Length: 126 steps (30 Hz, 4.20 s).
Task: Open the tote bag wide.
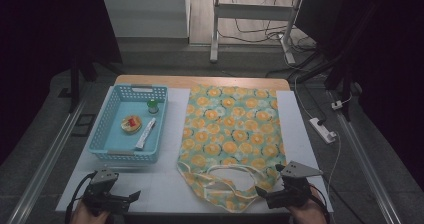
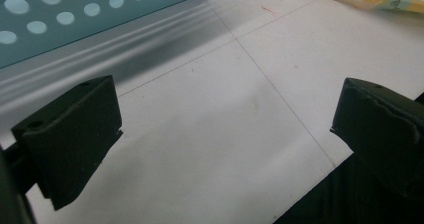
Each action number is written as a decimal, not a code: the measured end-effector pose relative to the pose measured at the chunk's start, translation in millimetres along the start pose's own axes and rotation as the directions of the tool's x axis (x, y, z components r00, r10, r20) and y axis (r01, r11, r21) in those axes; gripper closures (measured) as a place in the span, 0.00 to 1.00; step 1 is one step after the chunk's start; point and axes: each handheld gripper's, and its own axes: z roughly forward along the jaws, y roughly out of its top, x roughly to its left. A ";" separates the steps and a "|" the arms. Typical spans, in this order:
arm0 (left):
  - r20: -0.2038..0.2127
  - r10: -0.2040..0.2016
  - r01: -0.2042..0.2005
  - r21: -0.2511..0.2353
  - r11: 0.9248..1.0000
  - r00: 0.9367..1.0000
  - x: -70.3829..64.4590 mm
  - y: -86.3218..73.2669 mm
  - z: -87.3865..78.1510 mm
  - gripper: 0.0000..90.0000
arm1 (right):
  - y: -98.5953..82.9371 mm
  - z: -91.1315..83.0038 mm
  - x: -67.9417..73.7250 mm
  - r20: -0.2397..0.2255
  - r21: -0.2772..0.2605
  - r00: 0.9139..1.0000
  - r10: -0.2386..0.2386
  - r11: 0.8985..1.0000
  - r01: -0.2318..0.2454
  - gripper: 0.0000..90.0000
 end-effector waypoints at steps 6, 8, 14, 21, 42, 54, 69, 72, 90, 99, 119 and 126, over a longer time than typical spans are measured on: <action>-0.001 0.006 -0.006 0.002 1.000 1.000 -0.7 0.2 0.3 0.00 | 6.7 13.4 4.8 -0.012 0.047 1.000 -0.014 0.999 0.015 0.00; 0.000 0.006 -0.006 0.002 1.000 1.000 -0.7 0.2 0.3 0.00 | 7.8 15.2 5.5 -0.014 0.052 1.000 -0.016 0.998 0.017 0.00; -0.001 0.007 -0.007 0.002 1.000 1.000 -0.8 0.3 0.5 0.00 | 16.5 26.3 9.3 -0.038 0.084 0.999 -0.023 0.996 0.026 0.00; 0.000 0.007 -0.007 0.002 1.000 1.000 -0.8 0.4 0.6 0.00 | 24.2 40.4 17.6 -0.065 0.122 0.997 -0.041 0.991 0.049 0.00; 0.011 0.008 -0.008 0.005 1.000 1.000 -0.2 1.1 1.4 0.00 | 29.6 99.6 42.9 -0.111 0.241 0.989 -0.103 0.962 0.127 0.00; 0.016 0.023 -0.023 0.010 1.000 1.000 -1.0 1.7 2.1 0.00 | 24.2 97.8 43.6 -0.164 0.251 0.977 -0.138 0.952 0.176 0.50; 0.020 0.027 -0.027 0.015 1.000 0.999 -0.9 2.9 3.2 0.00 | 38.9 75.4 31.7 -0.206 0.192 0.972 -0.116 0.969 0.156 1.00; 0.022 0.026 -0.027 0.016 1.000 0.999 -0.7 3.1 3.4 0.00 | 44.9 73.2 24.4 -0.216 0.181 0.971 -0.098 0.974 0.139 1.00; 0.029 0.015 -0.016 0.013 1.000 0.999 0.4 3.3 3.6 0.00 | 83.6 84.8 -3.7 -0.202 0.126 0.974 -0.103 0.984 0.130 1.00; 0.033 0.016 -0.016 0.011 1.000 0.999 1.2 3.3 3.6 0.00 | 99.2 106.0 -20.2 -0.186 0.126 0.978 -0.098 0.984 0.123 1.00; 0.041 0.010 -0.011 0.011 1.000 0.999 2.3 3.3 3.5 0.00 | 131.9 134.9 -60.9 -0.133 0.078 0.990 -0.053 0.995 0.064 1.00; 0.041 0.010 -0.011 0.011 1.000 0.999 2.3 3.3 3.7 0.00 | 140.4 147.6 -71.5 -0.111 0.069 0.992 -0.055 0.996 0.063 1.00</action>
